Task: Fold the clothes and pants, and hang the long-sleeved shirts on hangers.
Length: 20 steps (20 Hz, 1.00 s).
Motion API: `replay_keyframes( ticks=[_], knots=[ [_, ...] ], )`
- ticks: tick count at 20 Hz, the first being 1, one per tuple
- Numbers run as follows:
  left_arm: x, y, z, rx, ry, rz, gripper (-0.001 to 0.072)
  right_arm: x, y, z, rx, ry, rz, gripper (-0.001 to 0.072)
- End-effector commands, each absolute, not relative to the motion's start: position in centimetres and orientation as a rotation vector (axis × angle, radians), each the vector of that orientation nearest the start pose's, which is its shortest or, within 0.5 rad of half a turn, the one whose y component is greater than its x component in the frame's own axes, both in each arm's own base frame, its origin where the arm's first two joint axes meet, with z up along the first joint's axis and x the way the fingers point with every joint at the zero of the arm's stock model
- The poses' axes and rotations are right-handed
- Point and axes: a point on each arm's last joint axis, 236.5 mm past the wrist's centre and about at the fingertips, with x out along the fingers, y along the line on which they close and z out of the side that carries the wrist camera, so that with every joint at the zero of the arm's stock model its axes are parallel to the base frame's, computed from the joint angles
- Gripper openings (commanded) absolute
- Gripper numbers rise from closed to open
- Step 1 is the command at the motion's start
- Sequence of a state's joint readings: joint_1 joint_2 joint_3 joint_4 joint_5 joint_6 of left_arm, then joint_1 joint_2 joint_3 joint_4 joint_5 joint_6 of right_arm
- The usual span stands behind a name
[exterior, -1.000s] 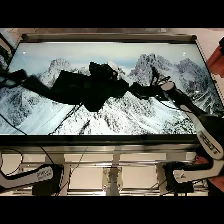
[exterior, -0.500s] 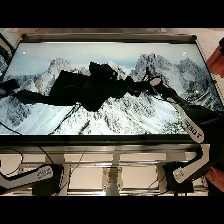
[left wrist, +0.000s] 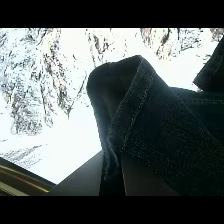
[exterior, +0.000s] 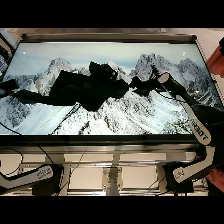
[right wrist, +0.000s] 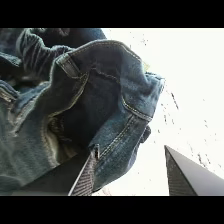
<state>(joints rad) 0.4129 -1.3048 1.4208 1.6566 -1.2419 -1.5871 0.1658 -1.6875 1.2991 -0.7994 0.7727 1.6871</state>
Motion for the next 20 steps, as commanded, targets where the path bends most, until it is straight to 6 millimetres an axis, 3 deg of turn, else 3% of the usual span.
replay_keyframes(
  ticks=[1, 4, 9, 13, 14, 15, 16, 18, 20],
  knots=[
    [37.9, 18.6, 8.9, -0.18, 1.123, 0.431, 0.0034, 48.4, 21.3, -6.4, 0.791, 1.199, 0.225, 0.0482],
    [37.9, 18.7, 8.9, -0.179, 1.122, 0.432, 0.0034, 48.6, 21.7, -8.2, 0.82, 1.216, 0.205, 0.0482],
    [38.2, 18.7, 9.0, -0.18, 1.109, 0.429, 0.0035, 51.6, 21.5, -7.3, 0.825, 1.129, 0.201, 0.0478],
    [38.3, 18.4, 9.0, -0.19, 1.108, 0.422, 0.0034, 53.3, 24.2, -6.8, 0.849, 1.147, 0.266, 0.0468],
    [38.3, 18.4, 9.0, -0.19, 1.108, 0.422, 0.0035, 53.5, 24.5, -6.9, 0.851, 1.153, 0.275, 0.0429],
    [38.3, 18.4, 9.0, -0.19, 1.109, 0.422, 0.0034, 53.5, 24.8, -6.7, 0.857, 1.157, 0.278, 0.0301],
    [38.4, 18.3, 9.0, -0.197, 1.105, 0.416, 0.0034, 53.7, 24.7, -6.5, 0.859, 1.148, 0.278, 0.0016],
    [39.4, 17.3, 9.8, -0.275, 1.046, 0.373, 0.0033, 54.8, 23.8, -4.6, 0.863, 1.125, 0.299, 0.0026],
    [40.8, 16.9, 12.5, -0.402, 0.903, 0.323, 0.0033, 56.5, 21.6, 0.3, 0.828, 1.074, 0.373, 0.0026]
  ],
)
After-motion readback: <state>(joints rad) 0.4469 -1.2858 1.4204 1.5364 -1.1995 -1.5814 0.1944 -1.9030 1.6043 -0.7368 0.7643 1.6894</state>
